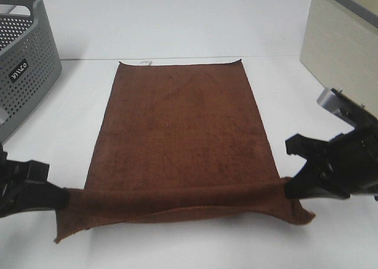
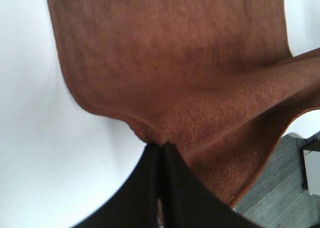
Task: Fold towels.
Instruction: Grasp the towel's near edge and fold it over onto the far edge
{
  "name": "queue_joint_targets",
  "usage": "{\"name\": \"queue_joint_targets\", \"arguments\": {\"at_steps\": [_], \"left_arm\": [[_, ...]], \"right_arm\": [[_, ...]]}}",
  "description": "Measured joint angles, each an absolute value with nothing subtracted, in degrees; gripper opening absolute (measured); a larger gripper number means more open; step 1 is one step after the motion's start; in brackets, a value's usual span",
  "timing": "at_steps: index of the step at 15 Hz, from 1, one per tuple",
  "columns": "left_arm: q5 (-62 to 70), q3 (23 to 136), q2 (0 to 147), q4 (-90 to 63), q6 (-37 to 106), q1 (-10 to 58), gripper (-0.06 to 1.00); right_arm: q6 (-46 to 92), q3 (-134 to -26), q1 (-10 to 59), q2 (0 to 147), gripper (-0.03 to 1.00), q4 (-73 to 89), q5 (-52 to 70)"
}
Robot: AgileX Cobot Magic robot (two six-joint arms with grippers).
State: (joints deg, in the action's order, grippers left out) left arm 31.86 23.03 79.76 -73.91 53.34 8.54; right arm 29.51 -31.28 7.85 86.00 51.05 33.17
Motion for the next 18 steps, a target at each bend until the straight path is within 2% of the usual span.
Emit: {"name": "queue_joint_targets", "arguments": {"at_steps": [8,18], "left_arm": [[27.96,49.62,99.52,-73.85,50.82,8.54,0.00],[23.03,93.39,127.20,-66.58,40.05,8.48,0.00]], "right_arm": [[28.36,-63.25,7.85,105.48,0.00,49.62,38.90],[12.38,-116.71,7.85,135.16,0.00,30.65,46.58]]}}
